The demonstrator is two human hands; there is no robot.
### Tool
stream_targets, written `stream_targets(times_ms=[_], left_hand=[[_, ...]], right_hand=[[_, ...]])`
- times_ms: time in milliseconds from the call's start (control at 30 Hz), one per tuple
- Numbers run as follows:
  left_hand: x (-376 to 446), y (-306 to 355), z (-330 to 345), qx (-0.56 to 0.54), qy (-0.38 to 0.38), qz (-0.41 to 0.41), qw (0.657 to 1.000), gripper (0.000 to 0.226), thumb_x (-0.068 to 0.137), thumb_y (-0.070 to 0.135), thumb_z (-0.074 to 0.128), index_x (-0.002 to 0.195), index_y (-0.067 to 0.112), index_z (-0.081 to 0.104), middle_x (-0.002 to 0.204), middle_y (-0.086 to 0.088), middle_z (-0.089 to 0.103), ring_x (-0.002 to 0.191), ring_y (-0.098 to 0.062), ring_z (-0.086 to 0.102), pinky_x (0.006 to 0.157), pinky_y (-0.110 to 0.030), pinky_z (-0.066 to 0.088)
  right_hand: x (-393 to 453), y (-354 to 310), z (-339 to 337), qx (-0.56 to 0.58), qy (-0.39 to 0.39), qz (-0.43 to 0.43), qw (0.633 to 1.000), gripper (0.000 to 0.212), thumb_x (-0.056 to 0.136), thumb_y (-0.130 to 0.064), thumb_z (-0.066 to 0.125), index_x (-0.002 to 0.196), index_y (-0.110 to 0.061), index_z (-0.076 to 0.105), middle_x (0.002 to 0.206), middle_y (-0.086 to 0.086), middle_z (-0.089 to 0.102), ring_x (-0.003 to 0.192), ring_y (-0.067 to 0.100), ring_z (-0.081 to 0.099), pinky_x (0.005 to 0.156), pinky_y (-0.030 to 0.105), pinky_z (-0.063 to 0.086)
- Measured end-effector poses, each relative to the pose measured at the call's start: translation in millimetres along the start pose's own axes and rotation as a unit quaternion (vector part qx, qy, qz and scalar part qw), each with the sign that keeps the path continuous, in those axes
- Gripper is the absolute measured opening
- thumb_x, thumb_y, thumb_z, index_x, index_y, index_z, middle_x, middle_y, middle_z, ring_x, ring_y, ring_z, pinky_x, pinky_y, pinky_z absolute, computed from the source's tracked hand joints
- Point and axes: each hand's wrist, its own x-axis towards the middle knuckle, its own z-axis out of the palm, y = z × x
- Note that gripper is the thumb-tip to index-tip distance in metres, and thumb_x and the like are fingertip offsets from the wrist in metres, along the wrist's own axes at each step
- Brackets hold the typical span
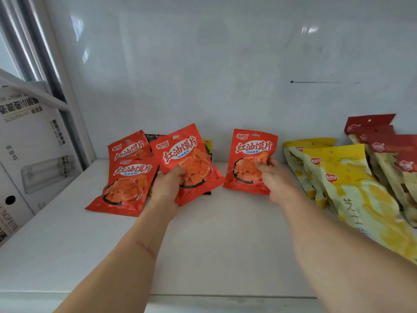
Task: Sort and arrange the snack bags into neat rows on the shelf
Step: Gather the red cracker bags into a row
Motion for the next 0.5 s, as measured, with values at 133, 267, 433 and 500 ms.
stream_targets(times_ms=[133,267,433,500], left_hand=[[3.2,-7.2,19.0,0.047,-0.034,0.013,0.998,0.023,0.086,0.011,0.068,0.107,0.021,0.068,0.092,-0.002,0.077,0.088,-0.027,0.073,0.084,-0.047,0.060],[7.8,-14.1,43.0,0.074,-0.095,0.001,0.993,0.025,0.085,0.019,0.077,0.110,0.016,0.072,0.098,-0.005,0.079,0.093,-0.029,0.075,0.091,-0.050,0.058],[16.3,-25.3,69.2,0.119,-0.122,0.022,0.985,0.029,0.087,0.020,0.076,0.115,0.017,0.071,0.103,-0.004,0.078,0.091,-0.024,0.076,0.089,-0.046,0.059],[19.5,-30.2,73.2,0.131,-0.121,0.026,0.984,0.026,0.088,0.021,0.076,0.113,0.019,0.071,0.102,-0.002,0.079,0.091,-0.023,0.076,0.089,-0.045,0.059]], right_hand=[[31.0,2.5,-7.2,-0.024,-0.008,0.000,1.000,0.030,0.089,-0.019,0.068,0.119,-0.019,0.066,0.109,0.004,0.073,0.094,0.025,0.071,0.090,0.044,0.057],[54.0,7.2,-5.9,-0.074,-0.024,-0.027,0.997,0.031,0.090,-0.022,0.068,0.121,-0.017,0.066,0.109,0.003,0.073,0.098,0.024,0.070,0.092,0.043,0.056],[75.2,14.8,-5.6,-0.184,0.012,-0.061,0.981,0.025,0.093,-0.027,0.064,0.117,-0.020,0.066,0.114,0.001,0.070,0.107,0.027,0.065,0.083,0.031,0.047],[82.9,18.1,-4.8,-0.209,0.023,-0.067,0.975,0.026,0.094,-0.028,0.062,0.118,-0.020,0.065,0.119,0.003,0.070,0.109,0.030,0.063,0.082,0.033,0.045]])
